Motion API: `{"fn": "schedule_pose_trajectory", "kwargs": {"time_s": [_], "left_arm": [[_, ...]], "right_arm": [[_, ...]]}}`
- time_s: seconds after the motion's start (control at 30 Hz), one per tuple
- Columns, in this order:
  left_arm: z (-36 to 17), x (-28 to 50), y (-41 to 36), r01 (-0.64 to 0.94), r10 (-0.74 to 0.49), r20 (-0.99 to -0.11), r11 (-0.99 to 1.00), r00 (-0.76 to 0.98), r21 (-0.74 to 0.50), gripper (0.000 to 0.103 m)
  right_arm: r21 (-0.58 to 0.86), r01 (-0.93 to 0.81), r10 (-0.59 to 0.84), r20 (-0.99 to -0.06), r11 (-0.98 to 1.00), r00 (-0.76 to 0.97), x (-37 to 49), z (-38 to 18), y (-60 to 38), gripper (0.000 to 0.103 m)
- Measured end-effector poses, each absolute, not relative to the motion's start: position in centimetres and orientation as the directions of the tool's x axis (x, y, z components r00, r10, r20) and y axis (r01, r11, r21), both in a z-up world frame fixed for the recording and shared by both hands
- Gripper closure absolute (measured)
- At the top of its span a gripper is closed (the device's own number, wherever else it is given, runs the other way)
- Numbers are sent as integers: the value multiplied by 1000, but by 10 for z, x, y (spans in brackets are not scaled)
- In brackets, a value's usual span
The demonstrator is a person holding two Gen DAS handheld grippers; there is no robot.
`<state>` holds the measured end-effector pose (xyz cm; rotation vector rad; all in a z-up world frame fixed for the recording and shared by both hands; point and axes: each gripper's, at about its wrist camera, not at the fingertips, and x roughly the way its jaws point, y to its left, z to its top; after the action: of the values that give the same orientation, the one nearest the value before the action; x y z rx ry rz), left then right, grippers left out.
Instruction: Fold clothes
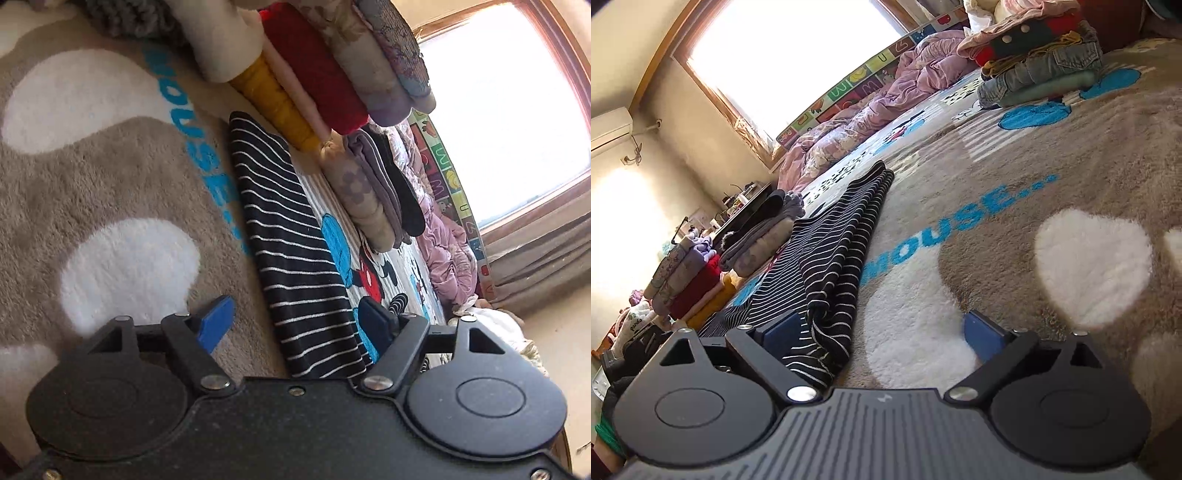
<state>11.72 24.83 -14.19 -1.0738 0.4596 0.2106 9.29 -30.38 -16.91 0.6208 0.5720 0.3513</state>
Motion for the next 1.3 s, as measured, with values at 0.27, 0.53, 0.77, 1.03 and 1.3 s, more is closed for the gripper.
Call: {"fn": "schedule_pose_trajectory", "kwargs": {"time_s": [0.27,0.53,0.77,1.03,1.3], "left_arm": [[-156,134,277,-385,-49,-445,420,894,-822,59],[-162,156,285,-356,-55,-420,439,906,-825,69],[-159,172,282,-314,-65,-395,496,916,-810,81],[-117,173,233,-142,-140,-307,661,941,-737,91],[-75,168,135,57,-235,-305,867,923,-495,91]], "right_arm": [[626,-123,449,-395,770,802,98,-171,-300,6],[588,-134,431,-399,797,809,106,-172,-291,0],[597,-127,424,-390,792,818,113,-173,-290,0],[648,-103,429,-367,754,825,121,-173,-294,0],[722,-112,464,-310,683,830,120,-169,-296,6]]}}
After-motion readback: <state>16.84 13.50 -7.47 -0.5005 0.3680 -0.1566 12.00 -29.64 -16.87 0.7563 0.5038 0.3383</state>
